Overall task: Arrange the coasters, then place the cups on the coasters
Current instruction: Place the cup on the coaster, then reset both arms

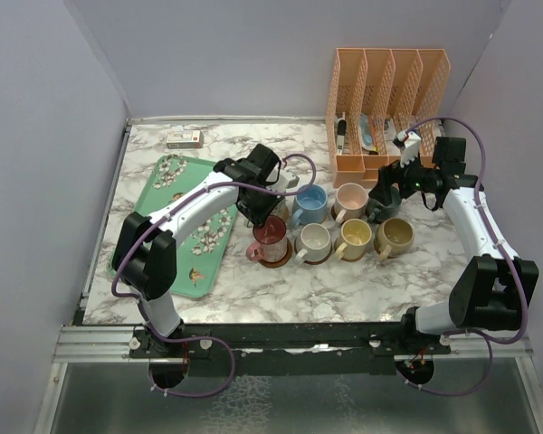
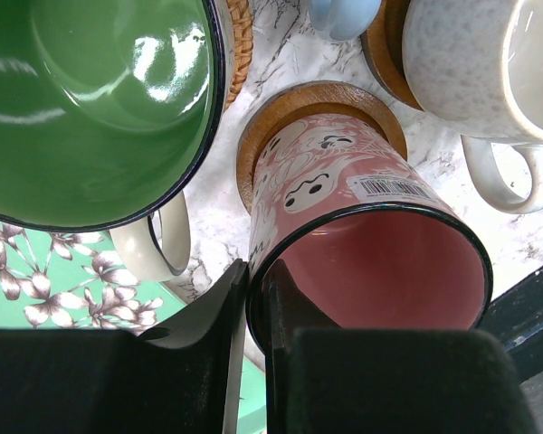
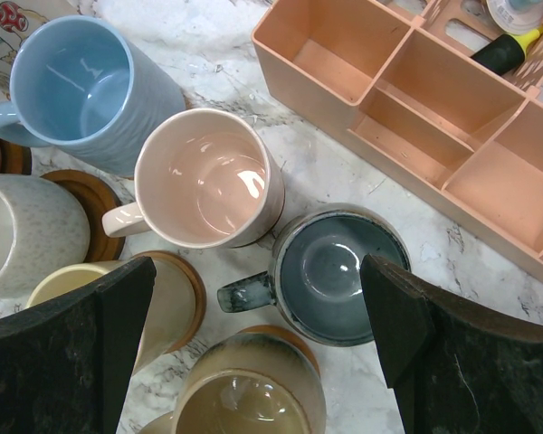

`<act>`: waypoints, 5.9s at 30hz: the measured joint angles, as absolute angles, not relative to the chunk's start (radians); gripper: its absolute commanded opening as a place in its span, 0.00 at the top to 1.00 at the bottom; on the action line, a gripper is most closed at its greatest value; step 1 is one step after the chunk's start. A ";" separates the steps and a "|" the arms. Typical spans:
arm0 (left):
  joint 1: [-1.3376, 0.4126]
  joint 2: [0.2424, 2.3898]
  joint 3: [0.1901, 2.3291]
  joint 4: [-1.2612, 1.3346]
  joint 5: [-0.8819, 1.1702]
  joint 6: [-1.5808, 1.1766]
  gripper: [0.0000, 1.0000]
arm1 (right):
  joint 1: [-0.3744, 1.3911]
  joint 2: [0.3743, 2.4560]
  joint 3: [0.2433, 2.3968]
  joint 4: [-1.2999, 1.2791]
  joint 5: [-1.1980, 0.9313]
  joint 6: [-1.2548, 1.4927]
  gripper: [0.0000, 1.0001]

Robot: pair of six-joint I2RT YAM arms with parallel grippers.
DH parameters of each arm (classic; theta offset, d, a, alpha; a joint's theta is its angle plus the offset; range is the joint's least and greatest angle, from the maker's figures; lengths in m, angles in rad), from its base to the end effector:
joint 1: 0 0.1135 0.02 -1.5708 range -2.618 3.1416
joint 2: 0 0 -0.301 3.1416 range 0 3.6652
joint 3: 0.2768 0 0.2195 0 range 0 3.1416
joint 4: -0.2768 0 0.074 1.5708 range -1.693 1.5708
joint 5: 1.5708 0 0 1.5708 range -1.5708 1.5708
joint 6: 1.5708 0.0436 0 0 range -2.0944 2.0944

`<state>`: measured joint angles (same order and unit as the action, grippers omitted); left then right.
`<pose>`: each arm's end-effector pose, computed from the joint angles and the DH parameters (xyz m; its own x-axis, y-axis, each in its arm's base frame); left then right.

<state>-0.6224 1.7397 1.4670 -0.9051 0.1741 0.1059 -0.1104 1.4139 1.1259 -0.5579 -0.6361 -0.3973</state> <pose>0.2677 -0.2014 0.3031 -0.6799 0.6160 -0.3977 0.7039 0.7003 -0.1186 0.2660 -0.0034 0.3267 -0.5689 -0.2501 -0.7835 -0.5671 0.8092 0.1535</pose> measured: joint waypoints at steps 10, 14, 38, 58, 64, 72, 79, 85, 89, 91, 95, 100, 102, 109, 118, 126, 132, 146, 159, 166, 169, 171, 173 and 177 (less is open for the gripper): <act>-0.624 1.740 1.467 -0.905 0.175 0.105 0.85 | -0.110 1.414 1.126 -0.558 -0.636 -0.398 0.02; -0.624 1.740 1.467 -0.905 0.175 0.103 0.82 | -0.110 1.414 1.126 -0.559 -0.636 -0.398 0.02; -0.628 1.739 1.475 -0.895 0.197 0.099 0.73 | -0.110 1.414 1.126 -0.561 -0.636 -0.398 0.02; -0.628 1.739 1.475 -0.882 0.215 0.099 0.78 | -0.110 1.414 1.126 -0.561 -0.636 -0.398 0.02; -0.628 1.739 1.475 -0.882 0.208 0.099 0.80 | -0.110 1.419 1.126 -0.561 -0.636 -0.398 0.02; -0.629 1.739 1.474 -0.883 0.201 0.102 0.82 | -0.110 1.422 1.126 -0.561 -0.636 -0.398 0.02; -0.629 1.737 1.471 -0.882 0.200 0.103 0.82 | -0.110 1.422 1.126 -0.561 -0.636 -0.398 0.02; -0.629 1.735 1.468 -0.879 0.200 0.104 0.81 | -0.110 1.422 1.126 -0.561 -0.636 -0.398 0.02; -0.629 1.721 1.459 -0.878 0.200 0.104 0.79 | -0.110 1.422 1.126 -0.562 -0.636 -0.398 0.02; -0.629 1.715 1.459 -0.877 0.200 0.105 0.78 | -0.110 1.422 1.126 -0.562 -0.636 -0.398 0.02; -0.629 1.705 1.459 -0.877 0.201 0.107 0.76 | -0.110 1.422 1.126 -0.562 -0.636 -0.398 0.02; -0.629 1.692 1.459 -0.877 0.201 0.108 0.74 | -0.110 1.422 1.126 -0.562 -0.636 -0.398 0.02; -0.629 1.686 1.459 -0.877 0.201 0.109 0.72 | -0.110 1.422 1.126 -0.562 -0.636 -0.398 0.02; -0.629 1.659 1.459 -0.877 0.201 0.119 0.70 | -0.110 1.422 1.126 -0.568 -0.636 -0.398 0.02; -0.625 1.592 1.459 -0.876 0.171 0.141 0.65 | -0.110 1.422 1.126 -0.569 -0.633 -0.398 0.03; -0.561 1.538 1.459 -0.873 0.117 0.150 0.61 | -0.110 1.421 1.158 -0.582 -0.553 -0.397 0.01; -0.493 1.503 1.455 -0.823 0.020 0.164 0.49 | -0.110 1.415 1.221 -0.585 -0.462 -0.398 0.00; -0.307 1.298 1.198 -0.324 -0.151 0.247 0.01 | -0.110 1.418 1.310 -0.578 -0.288 -0.327 0.00; -0.204 1.112 0.926 -0.019 -0.155 0.156 0.01 | -0.110 1.202 1.106 -0.400 -0.259 -0.253 0.00; -0.178 1.061 0.850 0.041 -0.089 0.132 0.01 | -0.110 1.138 1.003 -0.358 -0.274 -0.210 0.00; -0.178 1.062 0.867 0.033 -0.067 0.125 0.01 | -0.110 1.107 1.000 -0.356 -0.286 -0.212 0.00; -0.178 1.062 0.884 0.025 -0.056 0.123 0.01 | -0.110 1.054 0.970 -0.330 -0.305 -0.218 0.00; -0.177 1.056 0.889 0.025 -0.046 0.123 0.01 | -0.110 0.997 0.927 -0.310 -0.323 -0.226 0.00; -0.175 1.027 0.880 0.012 -0.018 0.126 0.01 | -0.110 0.895 0.860 -0.278 -0.348 -0.233 0.00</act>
